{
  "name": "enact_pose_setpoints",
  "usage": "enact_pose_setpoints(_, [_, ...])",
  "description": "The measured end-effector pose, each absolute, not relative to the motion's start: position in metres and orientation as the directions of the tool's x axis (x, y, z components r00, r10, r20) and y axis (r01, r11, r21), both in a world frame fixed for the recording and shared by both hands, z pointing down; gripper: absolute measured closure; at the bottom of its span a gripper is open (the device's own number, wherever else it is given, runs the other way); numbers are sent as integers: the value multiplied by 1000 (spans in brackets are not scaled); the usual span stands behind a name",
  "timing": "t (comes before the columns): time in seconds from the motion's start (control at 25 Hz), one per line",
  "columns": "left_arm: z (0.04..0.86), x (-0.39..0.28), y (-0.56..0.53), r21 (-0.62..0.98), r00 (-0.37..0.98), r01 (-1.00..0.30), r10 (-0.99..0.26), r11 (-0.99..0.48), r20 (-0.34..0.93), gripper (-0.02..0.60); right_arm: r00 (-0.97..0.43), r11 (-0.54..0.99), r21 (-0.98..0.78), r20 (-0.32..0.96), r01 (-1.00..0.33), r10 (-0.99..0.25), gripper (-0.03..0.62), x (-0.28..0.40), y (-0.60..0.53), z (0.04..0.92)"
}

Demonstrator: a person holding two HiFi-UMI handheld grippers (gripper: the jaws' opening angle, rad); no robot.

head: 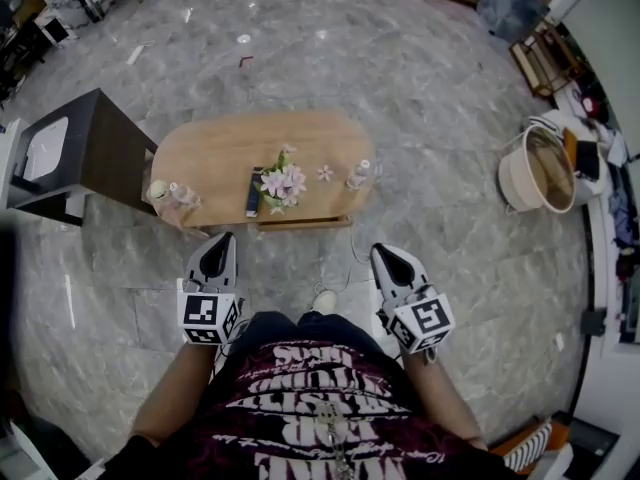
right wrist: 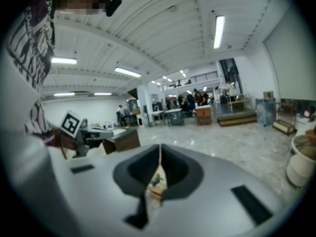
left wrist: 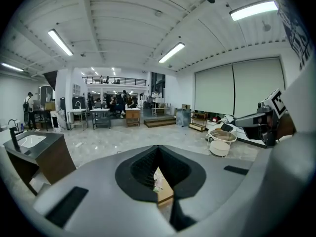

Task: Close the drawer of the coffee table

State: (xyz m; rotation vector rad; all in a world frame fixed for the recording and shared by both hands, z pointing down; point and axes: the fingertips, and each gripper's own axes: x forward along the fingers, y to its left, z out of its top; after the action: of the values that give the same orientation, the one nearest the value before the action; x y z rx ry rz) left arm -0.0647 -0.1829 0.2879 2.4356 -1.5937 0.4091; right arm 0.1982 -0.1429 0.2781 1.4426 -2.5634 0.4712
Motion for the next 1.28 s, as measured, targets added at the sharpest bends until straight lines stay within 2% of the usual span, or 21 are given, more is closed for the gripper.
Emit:
enact_pose_setpoints(0.16, [291, -46, -185, 16, 351, -930, -876, -367, 332, 560, -575, 547, -178, 291, -818, -765, 559, 203, -156, 285])
enact_pose_setpoints(0.44, [329, -48, -183, 4, 307, -940, -844, -340, 440, 561, -623, 566, -261, 339, -782, -705, 559, 200, -171, 323])
enact_pose_setpoints(0.64, [404, -63, -166, -5, 263, -944, -757, -331, 598, 561, -635, 563, -299, 435, -770, -638, 559, 198, -170, 378])
enact_pose_setpoints(0.84, [481, -77, -202, -33, 245, -936, -717, -350, 653, 560, -623, 572, -283, 526, -770, -579, 559, 200, -200, 438])
enact_pose_setpoints(1.04, [584, -86, -218, -103, 225, -893, -634, -438, 740, 560, -609, 582, -258, 566, -771, -556, 559, 209, -239, 509])
enact_pose_setpoints(1.28, [708, -104, -242, -120, 179, -890, -580, -439, 795, 560, -575, 630, -181, 644, -755, -505, 559, 225, -281, 636])
